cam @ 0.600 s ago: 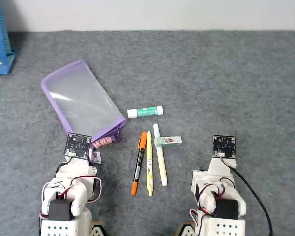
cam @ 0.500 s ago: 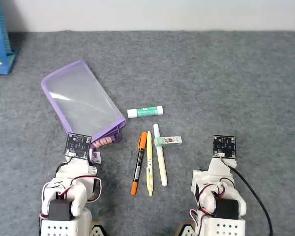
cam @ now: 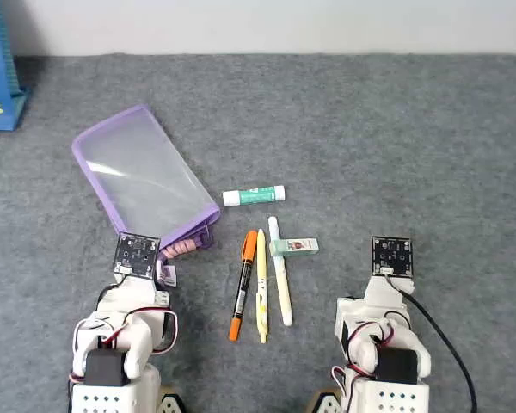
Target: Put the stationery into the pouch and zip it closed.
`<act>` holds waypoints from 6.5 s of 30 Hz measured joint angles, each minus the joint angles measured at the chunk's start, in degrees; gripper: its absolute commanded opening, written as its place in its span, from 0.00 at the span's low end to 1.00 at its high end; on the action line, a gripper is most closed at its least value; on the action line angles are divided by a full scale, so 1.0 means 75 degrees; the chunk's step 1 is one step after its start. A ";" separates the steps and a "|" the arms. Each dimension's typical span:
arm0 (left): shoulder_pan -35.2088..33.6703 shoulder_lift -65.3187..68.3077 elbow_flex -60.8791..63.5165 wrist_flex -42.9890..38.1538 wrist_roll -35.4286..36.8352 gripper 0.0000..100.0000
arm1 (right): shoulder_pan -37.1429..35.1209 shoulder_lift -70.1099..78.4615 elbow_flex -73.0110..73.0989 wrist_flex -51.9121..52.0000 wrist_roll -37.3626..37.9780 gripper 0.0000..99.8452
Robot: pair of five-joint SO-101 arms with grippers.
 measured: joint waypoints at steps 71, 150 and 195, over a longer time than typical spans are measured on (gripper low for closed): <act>0.0000 0.0000 0.0000 0.0000 0.0000 0.02 | -0.0234 -0.0023 -0.0598 0.0000 0.0000 0.01; -0.5134 0.0000 -0.0328 0.0223 -0.1266 0.02 | -0.5919 1.5250 -1.0538 -0.4325 -0.3599 0.19; -0.5122 0.0000 -0.0328 0.0223 -0.1266 0.02 | -0.6541 1.6903 -1.2249 -0.3856 -0.4841 0.19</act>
